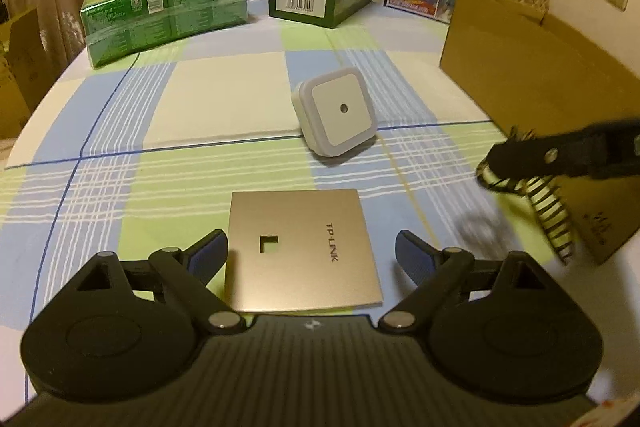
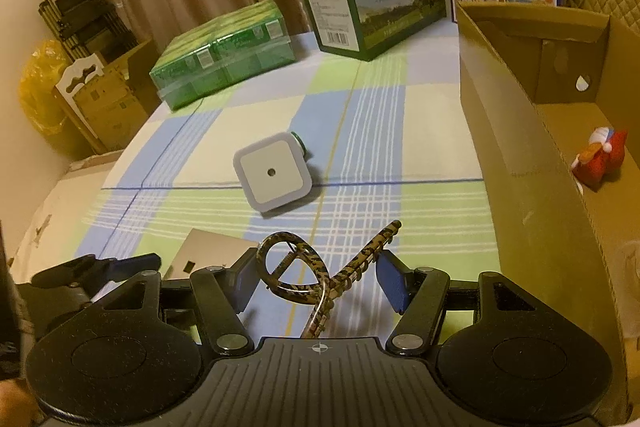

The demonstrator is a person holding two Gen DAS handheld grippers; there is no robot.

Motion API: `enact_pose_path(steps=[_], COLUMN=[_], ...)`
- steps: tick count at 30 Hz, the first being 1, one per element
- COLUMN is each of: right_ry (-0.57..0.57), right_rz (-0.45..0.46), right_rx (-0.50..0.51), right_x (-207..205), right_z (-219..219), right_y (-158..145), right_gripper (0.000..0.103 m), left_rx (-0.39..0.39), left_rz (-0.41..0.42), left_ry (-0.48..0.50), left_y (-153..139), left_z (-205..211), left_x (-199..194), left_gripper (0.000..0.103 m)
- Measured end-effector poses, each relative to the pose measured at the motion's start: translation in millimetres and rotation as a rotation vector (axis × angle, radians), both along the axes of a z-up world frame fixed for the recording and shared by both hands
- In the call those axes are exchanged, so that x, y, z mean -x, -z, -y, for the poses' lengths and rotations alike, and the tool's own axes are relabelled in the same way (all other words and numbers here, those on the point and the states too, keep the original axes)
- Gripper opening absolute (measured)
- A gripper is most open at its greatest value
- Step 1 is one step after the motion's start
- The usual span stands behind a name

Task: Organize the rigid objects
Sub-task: 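Carry the TP-LINK plate and the claw clip toward the cardboard box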

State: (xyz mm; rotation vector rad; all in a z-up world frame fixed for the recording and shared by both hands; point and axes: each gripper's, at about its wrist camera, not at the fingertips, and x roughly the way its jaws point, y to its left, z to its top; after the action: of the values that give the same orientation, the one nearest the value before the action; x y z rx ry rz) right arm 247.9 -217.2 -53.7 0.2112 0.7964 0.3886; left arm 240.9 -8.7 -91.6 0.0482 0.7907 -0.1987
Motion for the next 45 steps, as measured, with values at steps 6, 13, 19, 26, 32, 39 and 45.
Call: enact_pose_path(steps=[6,13,19,26,32,39,45], right_ry=[0.011,0.002,-0.004,-0.014,-0.003,-0.010,0.009], right_rz=[0.005,0.008,0.011,0.033,0.062,0.155,0.180], right_rx=[-0.016,-0.029,-0.026,-0.002,0.003,0.026,-0.012], right_x=[-3,-6,-5,0,10,39,65], right_z=[8,8,6,2,3,4,24], right_y=[-1,-3,-5,-10,-16,-36,-57], right_gripper=[0.060,0.060,0.060,0.060,0.060,0.060,0.060], left_rx=[-0.068,-0.046,-0.058,-0.020,0.021,0.041,0.058], left_rz=[0.012,0.012,0.018,0.040,0.078,0.126,0.133], left_ry=[-0.027,-0.050,-0.038,-0.045,-0.067,-0.099,-0.109], left_y=[19,20,15,-4,-28,-60,-82], left_z=[9,7,7,3,-4,-5,2], left_x=[-9,-9,0,7,18,33,52], left_gripper=[0.090,0.086,0.085,0.085,0.085,0.085,0.085])
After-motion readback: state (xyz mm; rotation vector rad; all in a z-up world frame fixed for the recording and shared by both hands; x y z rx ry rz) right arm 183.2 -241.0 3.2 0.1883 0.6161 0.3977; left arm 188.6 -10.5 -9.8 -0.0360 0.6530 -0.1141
